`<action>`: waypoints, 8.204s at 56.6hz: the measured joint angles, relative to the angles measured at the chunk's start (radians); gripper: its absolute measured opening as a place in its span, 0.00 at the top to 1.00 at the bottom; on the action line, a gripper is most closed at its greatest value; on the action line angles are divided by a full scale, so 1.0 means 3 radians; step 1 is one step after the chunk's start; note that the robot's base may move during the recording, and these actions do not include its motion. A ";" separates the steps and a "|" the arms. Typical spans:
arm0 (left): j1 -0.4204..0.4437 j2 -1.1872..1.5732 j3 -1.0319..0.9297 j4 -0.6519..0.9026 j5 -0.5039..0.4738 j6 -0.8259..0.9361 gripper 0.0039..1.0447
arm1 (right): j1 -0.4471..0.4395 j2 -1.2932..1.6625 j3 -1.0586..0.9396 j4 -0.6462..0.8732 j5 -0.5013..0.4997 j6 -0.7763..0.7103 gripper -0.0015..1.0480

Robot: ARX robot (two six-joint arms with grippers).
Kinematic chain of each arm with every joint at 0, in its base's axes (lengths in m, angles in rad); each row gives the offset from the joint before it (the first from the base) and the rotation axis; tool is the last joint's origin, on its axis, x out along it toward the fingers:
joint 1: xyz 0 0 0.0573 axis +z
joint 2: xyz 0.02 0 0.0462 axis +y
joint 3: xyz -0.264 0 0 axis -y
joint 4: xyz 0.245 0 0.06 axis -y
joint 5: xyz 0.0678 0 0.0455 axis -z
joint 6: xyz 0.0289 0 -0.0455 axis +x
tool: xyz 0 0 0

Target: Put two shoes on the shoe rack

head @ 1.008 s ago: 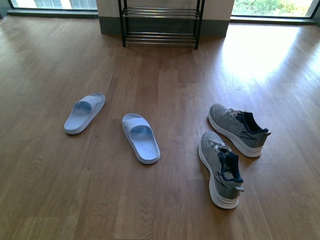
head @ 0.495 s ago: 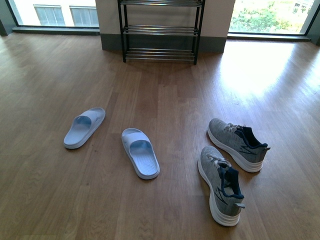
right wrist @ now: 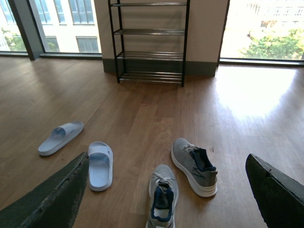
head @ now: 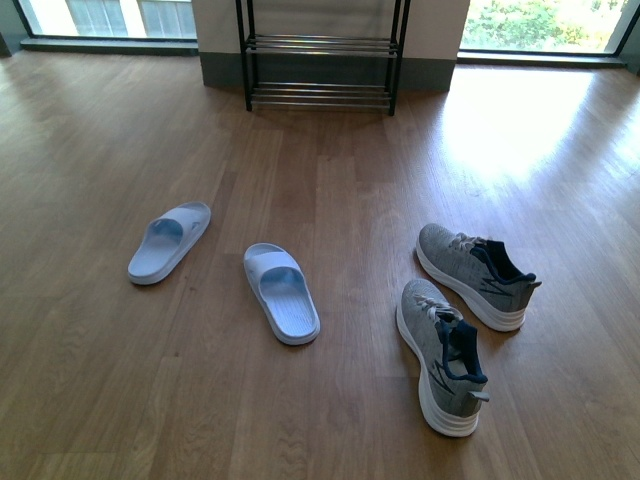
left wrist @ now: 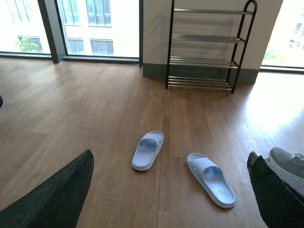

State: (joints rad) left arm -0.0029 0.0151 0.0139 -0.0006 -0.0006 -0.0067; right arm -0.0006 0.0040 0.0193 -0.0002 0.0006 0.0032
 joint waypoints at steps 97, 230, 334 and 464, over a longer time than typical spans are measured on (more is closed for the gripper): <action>0.0000 0.0000 0.0000 0.0000 0.0000 0.0000 0.09 | 0.0000 0.0003 0.0000 0.0000 0.0000 0.0000 0.09; 0.0000 -0.0001 0.0000 0.0000 0.0000 0.0000 0.09 | -0.1038 0.8572 0.2583 0.1956 -0.0516 -0.0879 0.09; 0.0000 -0.0001 0.0000 0.0000 0.0000 0.0000 0.09 | -0.0771 0.9107 0.2780 0.2176 -0.0874 -0.0584 0.99; 0.0000 0.0000 0.0000 0.0000 0.0000 0.0000 0.09 | -0.1717 0.3599 0.1214 0.0305 -0.1802 0.0188 0.99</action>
State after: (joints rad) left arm -0.0029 0.0151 0.0139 -0.0006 -0.0006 -0.0067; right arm -0.5156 1.0836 0.3836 0.0914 -0.5400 0.0597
